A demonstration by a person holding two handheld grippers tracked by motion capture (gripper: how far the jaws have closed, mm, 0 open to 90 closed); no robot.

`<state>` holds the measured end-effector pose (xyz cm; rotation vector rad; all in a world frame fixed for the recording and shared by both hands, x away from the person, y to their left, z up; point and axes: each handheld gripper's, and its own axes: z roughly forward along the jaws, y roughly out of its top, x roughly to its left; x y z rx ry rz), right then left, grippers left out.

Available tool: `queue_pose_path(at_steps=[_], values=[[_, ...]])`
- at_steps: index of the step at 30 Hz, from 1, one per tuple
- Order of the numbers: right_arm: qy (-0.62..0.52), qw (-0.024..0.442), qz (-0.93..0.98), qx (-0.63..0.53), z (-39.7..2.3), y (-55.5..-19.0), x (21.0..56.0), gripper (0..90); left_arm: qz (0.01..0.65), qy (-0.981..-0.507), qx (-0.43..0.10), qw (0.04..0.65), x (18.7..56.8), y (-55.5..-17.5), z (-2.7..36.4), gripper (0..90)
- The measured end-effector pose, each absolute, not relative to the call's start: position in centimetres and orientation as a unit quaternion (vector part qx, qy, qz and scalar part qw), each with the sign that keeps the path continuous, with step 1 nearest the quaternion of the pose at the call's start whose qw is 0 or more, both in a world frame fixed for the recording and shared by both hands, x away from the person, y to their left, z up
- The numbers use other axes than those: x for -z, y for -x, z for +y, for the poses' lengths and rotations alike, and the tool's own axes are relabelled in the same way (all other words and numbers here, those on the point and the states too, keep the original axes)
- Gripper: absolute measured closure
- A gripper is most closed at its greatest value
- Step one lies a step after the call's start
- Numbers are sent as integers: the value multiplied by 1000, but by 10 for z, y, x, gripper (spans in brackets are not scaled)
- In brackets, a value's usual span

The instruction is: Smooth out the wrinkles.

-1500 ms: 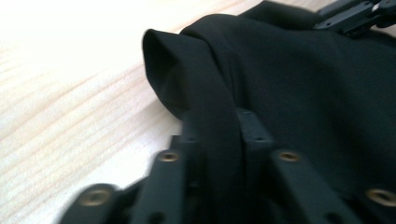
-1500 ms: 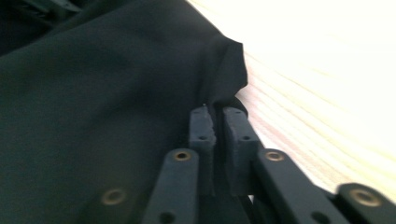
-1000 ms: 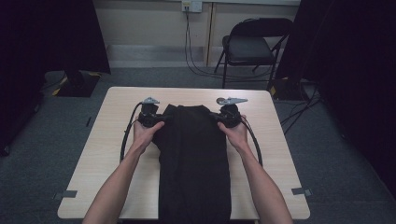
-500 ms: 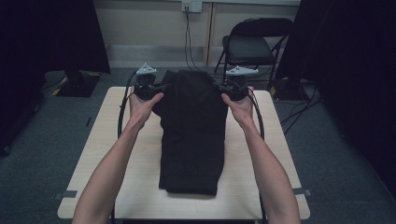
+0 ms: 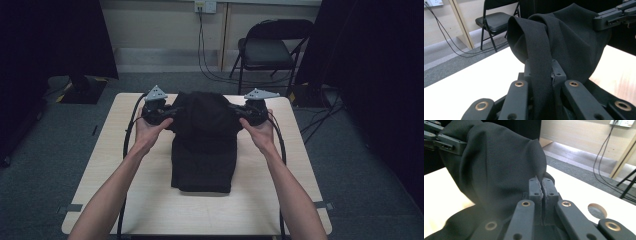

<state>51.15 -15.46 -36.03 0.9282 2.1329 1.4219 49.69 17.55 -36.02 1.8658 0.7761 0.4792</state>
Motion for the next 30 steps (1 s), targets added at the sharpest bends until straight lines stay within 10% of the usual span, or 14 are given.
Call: queue_pose_path(at_steps=[30], values=[[-283, 113, 816, -491, -164, -400, 439, 836, 288, -808, -131, 498, 426, -387, 193, 728]])
